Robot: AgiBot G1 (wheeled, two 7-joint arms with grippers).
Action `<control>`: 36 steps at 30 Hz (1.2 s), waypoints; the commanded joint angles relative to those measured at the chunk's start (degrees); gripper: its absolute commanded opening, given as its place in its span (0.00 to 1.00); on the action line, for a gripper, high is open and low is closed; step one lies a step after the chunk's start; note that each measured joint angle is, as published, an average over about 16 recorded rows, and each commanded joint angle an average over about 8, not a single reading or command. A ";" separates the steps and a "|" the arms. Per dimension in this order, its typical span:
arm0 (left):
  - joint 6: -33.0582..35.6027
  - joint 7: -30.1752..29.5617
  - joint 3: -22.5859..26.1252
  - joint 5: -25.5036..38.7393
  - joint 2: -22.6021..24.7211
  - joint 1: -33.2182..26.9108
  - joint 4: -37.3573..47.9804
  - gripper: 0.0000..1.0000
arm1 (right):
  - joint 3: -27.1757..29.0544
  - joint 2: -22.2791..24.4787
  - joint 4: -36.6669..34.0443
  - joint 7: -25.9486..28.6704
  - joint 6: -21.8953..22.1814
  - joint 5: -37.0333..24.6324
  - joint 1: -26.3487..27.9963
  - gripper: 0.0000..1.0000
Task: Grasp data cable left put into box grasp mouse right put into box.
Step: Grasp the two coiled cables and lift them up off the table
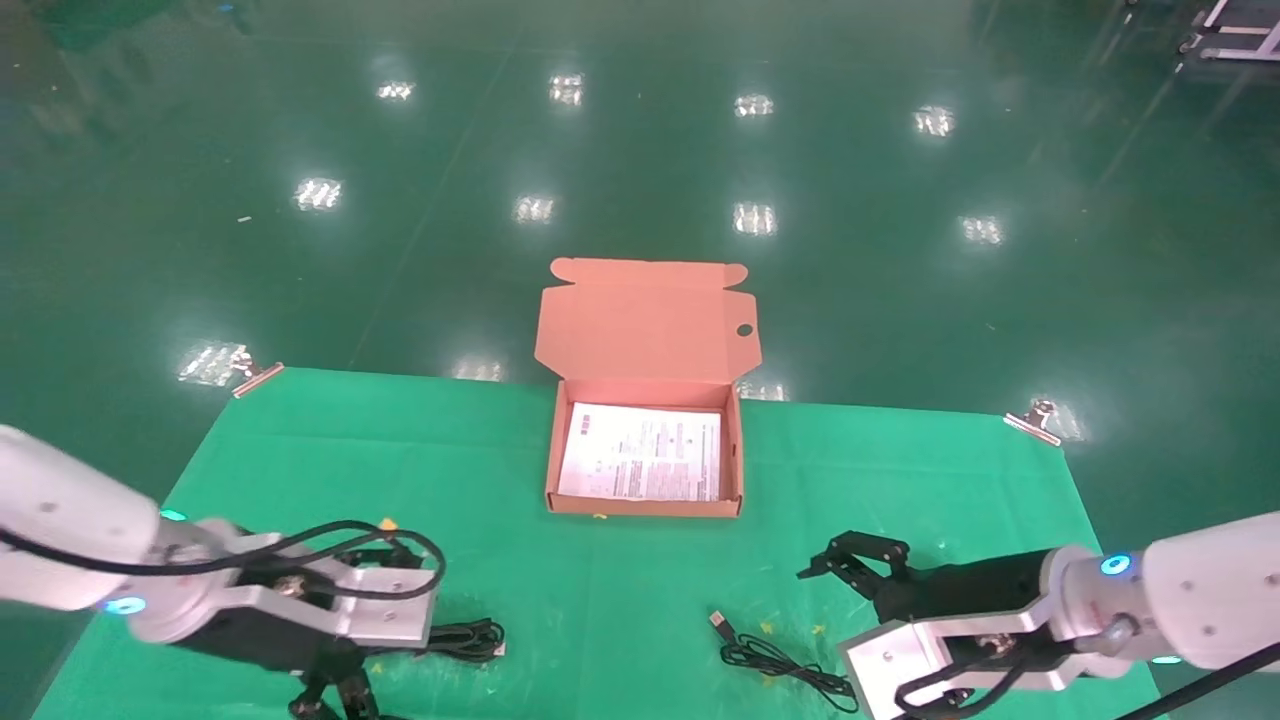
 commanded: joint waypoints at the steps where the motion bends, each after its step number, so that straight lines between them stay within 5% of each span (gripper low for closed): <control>1: -1.33 0.06 1.43 3.61 1.27 0.28 0.27 1.00 | -0.97 -0.82 -0.05 0.33 1.56 -2.93 -0.87 1.00; 8: -5.00 0.29 3.15 7.81 5.07 1.40 7.99 1.00 | -3.32 -4.23 -0.54 5.59 4.69 -10.41 -3.24 1.00; 19: -8.80 6.53 2.40 5.99 10.97 -0.45 29.67 1.00 | -5.40 -9.87 -4.35 14.83 5.06 -16.60 -4.27 1.00; 32: -15.14 15.57 2.65 6.92 17.00 -3.47 48.75 1.00 | -6.74 -15.45 -15.53 15.64 7.14 -19.41 -2.59 1.00; 33: -15.73 16.01 2.73 7.13 17.33 -3.64 49.72 0.98 | -6.73 -15.68 -16.10 15.61 7.57 -19.58 -2.58 1.00; 35: -16.97 16.83 2.91 7.57 17.94 -3.94 51.49 0.77 | -6.69 -16.08 -17.14 15.69 8.48 -19.98 -2.57 0.98; 36: -17.59 17.20 2.97 7.75 18.21 -4.06 52.25 0.64 | -6.64 -16.25 -17.58 15.82 8.96 -20.19 -2.59 0.85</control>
